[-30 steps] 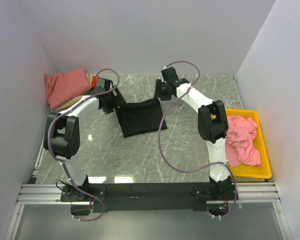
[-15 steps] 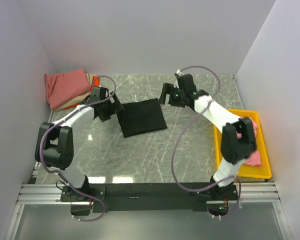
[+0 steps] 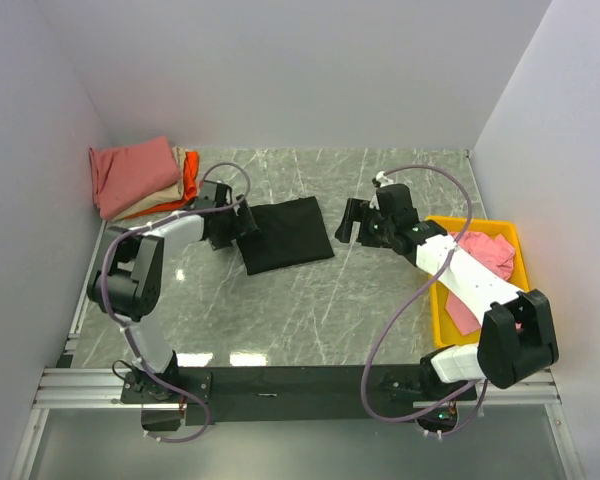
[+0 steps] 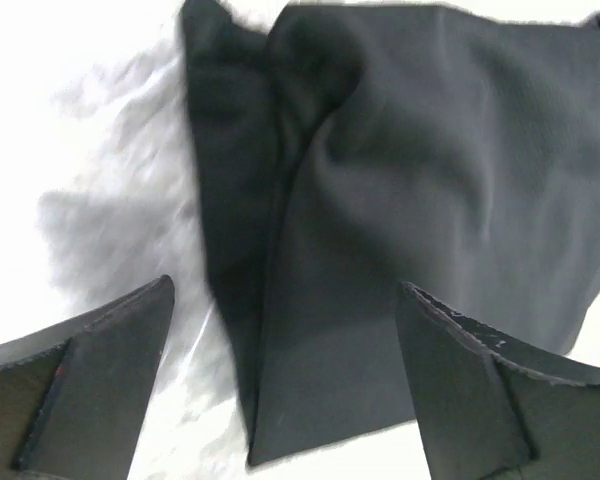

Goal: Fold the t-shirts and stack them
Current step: Neatly place the folded tshirt to the corner

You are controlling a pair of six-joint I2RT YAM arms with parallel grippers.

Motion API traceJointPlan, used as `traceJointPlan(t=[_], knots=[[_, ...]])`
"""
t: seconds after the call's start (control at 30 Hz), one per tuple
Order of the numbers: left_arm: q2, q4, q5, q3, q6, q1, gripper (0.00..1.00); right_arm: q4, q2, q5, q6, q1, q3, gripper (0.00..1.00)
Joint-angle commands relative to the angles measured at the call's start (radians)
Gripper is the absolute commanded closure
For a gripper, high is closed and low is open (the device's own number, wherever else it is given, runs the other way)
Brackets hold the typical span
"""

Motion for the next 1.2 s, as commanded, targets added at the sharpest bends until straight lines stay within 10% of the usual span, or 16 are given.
traceJointPlan(t=[0.0, 0.2, 0.37, 1.17], knots=[[0.078, -0.053, -0.103, 0.078, 0.037, -0.041, 0.04, 0.003, -0.056, 0.058, -0.02, -0.001, -0.017, 0.06], [0.143, -0.096, -0.149, 0.138, 0.034, -0.052, 0.43, -0.003, -0.096, 0.084, -0.027, -0.003, -0.031, 0.06], [0.178, -0.134, -0.204, 0.214, 0.077, -0.066, 0.99, 0.003, -0.11, 0.127, -0.038, -0.007, -0.043, 0.06], [0.261, -0.215, -0.736, 0.814, 0.808, 0.047, 0.99, 0.003, -0.138, 0.182, -0.05, -0.04, -0.081, 0.05]])
